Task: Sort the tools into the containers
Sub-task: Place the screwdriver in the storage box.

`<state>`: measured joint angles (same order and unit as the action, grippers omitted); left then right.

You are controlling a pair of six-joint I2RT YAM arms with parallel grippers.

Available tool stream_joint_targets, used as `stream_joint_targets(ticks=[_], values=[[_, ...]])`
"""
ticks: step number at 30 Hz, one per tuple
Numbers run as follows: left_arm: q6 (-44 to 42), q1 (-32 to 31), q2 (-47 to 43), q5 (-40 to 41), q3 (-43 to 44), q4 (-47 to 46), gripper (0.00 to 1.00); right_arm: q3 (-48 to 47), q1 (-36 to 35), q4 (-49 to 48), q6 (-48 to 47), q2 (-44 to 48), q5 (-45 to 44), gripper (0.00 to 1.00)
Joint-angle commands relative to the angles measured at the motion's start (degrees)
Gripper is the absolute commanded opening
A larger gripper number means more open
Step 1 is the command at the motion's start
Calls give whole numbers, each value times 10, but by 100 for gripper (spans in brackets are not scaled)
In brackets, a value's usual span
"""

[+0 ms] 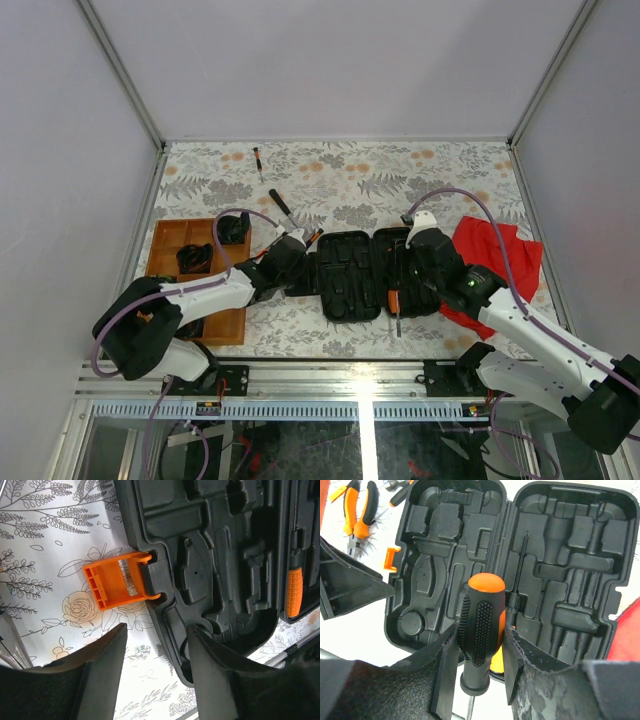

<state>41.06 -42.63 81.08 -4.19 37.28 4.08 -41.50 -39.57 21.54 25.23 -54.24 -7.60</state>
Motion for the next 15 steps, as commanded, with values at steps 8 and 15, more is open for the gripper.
stream_joint_targets(ticks=[8,15], values=[[-15,2,21,-12,21,3,42,-24,4,-7,-20,-28,-26,0],[-26,3,40,-32,12,1,31,-25,4,-8,-11,-32,-30,0]])
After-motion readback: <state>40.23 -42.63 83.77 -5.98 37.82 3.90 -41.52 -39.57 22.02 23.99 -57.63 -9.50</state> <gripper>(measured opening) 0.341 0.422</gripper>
